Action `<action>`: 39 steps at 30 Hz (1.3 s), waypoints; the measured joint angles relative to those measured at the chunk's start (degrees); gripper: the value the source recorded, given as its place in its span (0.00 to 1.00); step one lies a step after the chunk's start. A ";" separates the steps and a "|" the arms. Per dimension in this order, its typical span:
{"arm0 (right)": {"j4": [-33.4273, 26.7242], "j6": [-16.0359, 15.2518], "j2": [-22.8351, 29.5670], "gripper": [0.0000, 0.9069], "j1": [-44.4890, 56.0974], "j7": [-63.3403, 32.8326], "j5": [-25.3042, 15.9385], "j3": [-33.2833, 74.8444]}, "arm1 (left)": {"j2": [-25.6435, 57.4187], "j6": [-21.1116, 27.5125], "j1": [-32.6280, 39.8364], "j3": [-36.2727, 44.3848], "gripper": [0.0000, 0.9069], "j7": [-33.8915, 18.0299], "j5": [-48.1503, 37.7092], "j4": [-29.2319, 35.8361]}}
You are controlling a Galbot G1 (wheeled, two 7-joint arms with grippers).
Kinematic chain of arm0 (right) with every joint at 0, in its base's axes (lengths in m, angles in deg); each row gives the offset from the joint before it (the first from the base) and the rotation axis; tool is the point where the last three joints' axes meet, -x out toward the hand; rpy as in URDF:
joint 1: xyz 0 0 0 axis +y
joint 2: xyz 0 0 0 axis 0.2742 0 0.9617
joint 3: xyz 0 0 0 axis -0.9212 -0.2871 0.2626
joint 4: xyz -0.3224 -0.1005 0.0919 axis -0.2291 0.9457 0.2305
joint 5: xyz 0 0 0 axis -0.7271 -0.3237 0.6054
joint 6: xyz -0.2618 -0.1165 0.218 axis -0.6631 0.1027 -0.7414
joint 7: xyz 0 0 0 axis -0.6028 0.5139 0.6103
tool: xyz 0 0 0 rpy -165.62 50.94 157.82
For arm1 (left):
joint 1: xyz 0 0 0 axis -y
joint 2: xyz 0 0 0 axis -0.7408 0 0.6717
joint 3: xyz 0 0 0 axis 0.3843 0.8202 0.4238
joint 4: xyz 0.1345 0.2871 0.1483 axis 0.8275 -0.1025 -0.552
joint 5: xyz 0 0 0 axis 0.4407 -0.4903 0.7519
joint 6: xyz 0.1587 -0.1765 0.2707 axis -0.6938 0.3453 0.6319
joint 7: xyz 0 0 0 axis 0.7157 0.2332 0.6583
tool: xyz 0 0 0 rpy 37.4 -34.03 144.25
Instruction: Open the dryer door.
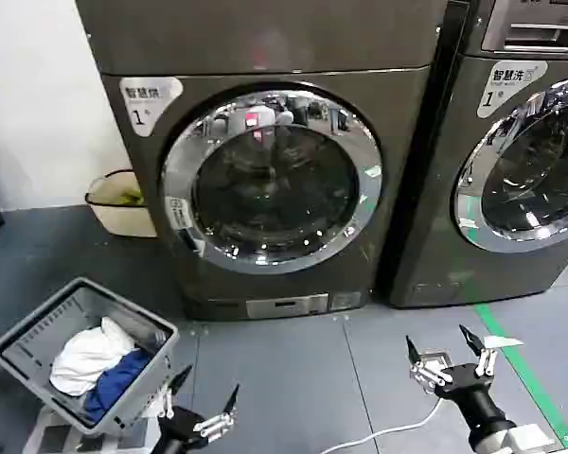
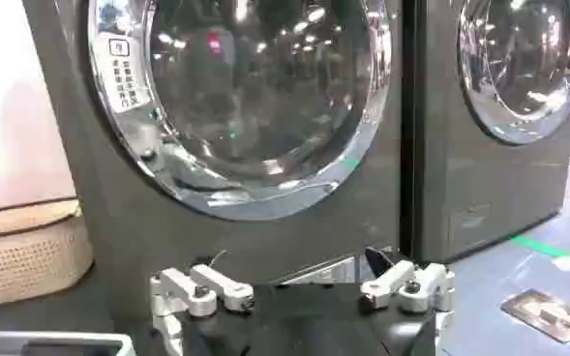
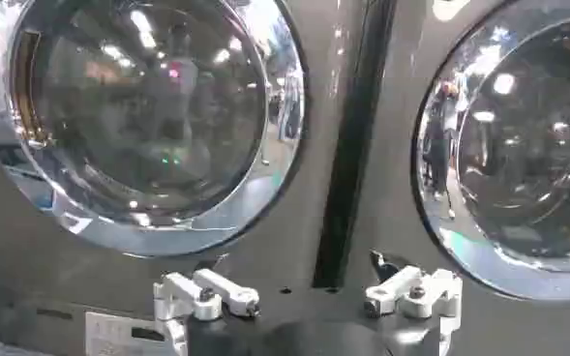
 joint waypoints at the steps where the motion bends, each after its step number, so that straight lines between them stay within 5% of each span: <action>1: -0.10 0.56 0.02 1.00 -0.05 0.16 0.38 0.01 | 0.01 0.00 -0.03 0.00 1.00 0.01 0.00 0.08; 19: -2.25 2.93 -2.64 1.00 -3.31 1.15 3.39 -1.54 | 0.02 -0.05 -0.26 0.06 1.00 0.07 0.00 0.50; 39: -9.33 2.86 -15.23 1.00 -14.31 3.62 12.77 -5.88 | -0.17 -0.19 -0.49 0.28 1.00 0.19 0.21 0.94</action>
